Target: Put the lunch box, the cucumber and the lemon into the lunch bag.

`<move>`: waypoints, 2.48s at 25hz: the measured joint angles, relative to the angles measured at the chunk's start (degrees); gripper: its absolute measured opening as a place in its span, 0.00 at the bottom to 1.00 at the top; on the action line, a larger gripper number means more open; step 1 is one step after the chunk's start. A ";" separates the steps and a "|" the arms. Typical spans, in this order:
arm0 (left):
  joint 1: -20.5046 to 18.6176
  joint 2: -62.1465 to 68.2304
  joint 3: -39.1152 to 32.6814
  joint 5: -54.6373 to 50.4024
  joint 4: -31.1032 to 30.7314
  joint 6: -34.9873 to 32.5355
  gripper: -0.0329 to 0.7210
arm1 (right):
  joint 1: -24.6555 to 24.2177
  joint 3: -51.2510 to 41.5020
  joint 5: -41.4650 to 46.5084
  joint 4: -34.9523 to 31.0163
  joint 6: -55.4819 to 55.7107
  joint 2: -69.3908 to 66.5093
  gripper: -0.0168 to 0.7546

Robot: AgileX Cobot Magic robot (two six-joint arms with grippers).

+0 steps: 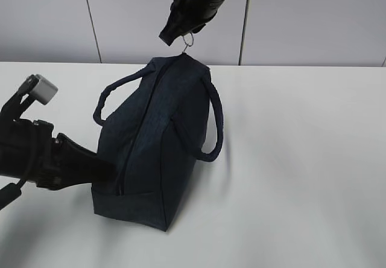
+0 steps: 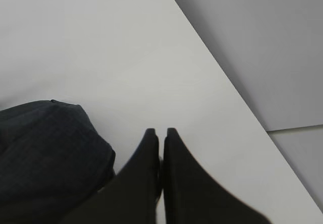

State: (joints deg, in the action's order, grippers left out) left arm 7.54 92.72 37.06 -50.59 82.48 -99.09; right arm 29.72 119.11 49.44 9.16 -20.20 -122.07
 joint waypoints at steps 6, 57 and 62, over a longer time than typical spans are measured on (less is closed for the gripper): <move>0.00 0.00 2.23 -2.03 1.62 2.42 0.61 | 0.00 0.00 0.00 0.21 -0.21 0.00 0.02; 9.09 15.07 33.88 7.38 -4.73 39.09 0.10 | -0.12 0.00 3.86 -4.98 -1.28 0.19 0.02; 9.09 15.07 33.88 8.67 -5.83 38.99 0.02 | -0.12 0.00 3.86 -5.56 -1.45 0.19 0.02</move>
State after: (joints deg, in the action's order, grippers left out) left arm 16.63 107.79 70.94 -41.92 76.65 -60.10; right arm 29.61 119.11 53.30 3.61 -21.65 -121.88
